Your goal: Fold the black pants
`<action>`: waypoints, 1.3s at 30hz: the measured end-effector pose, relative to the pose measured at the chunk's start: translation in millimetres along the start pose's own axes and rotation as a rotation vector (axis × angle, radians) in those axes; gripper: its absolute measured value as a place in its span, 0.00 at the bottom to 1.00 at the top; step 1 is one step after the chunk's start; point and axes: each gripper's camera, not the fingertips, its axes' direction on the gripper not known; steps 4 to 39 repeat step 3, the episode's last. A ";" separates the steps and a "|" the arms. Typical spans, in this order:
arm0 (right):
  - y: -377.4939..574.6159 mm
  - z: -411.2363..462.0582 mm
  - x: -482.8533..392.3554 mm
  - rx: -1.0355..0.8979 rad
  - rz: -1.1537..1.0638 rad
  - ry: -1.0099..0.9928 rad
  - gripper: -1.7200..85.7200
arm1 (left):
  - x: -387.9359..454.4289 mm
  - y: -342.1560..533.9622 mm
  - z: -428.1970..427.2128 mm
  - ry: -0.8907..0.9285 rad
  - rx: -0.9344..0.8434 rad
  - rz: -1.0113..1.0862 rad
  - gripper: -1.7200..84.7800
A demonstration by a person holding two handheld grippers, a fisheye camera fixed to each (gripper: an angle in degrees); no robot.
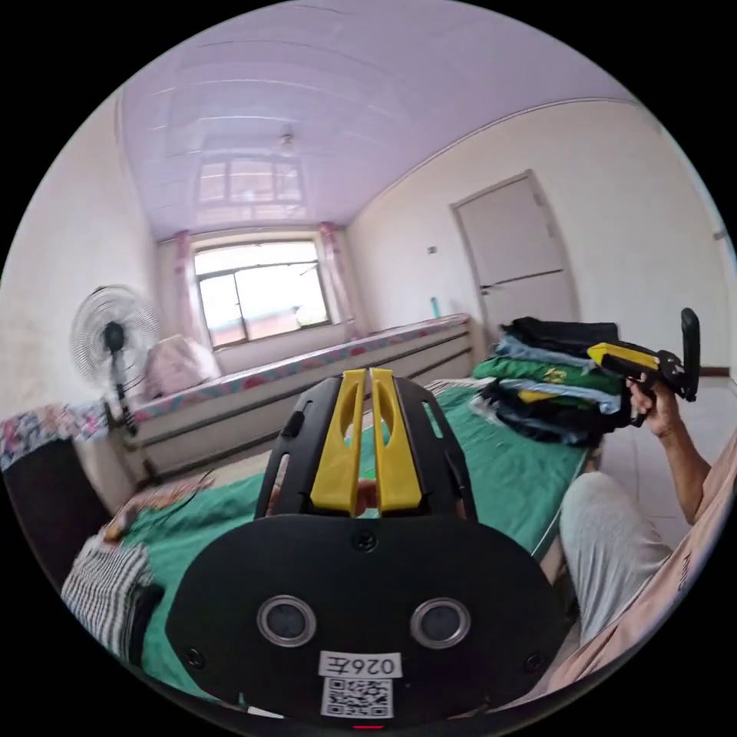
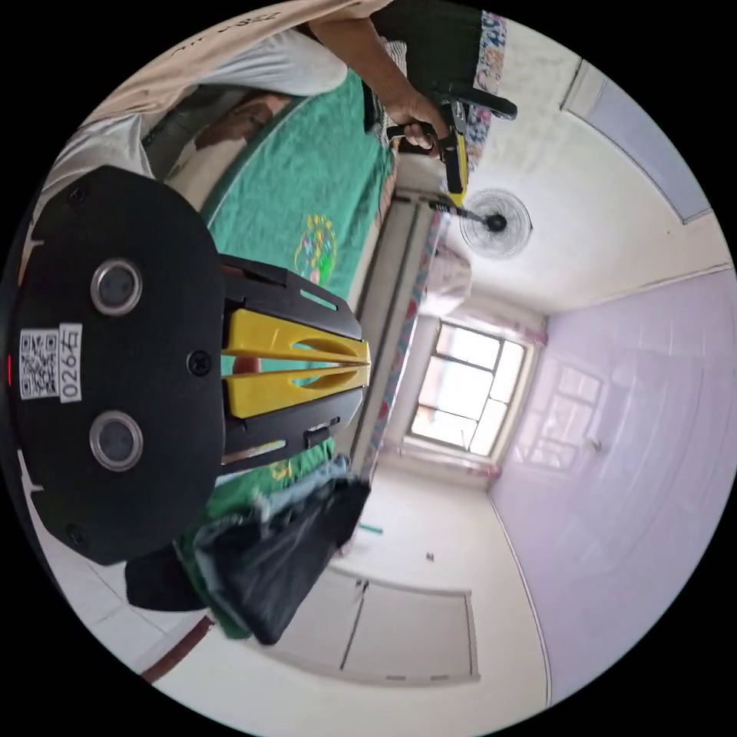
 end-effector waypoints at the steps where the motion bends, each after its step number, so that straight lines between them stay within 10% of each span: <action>1: -9.4 14.3 -10.4 -0.010 -0.016 -0.036 0.01 | -12.5 18.1 -20.0 -0.053 -0.024 -0.021 0.02; 3: -45.6 67.6 -57.6 0.006 -0.100 -0.166 0.01 | -63.2 95.1 -101.8 -0.281 -0.128 -0.122 0.01; 39: -45.6 67.6 -57.6 0.006 -0.100 -0.166 0.01 | -63.2 95.1 -101.8 -0.281 -0.128 -0.122 0.01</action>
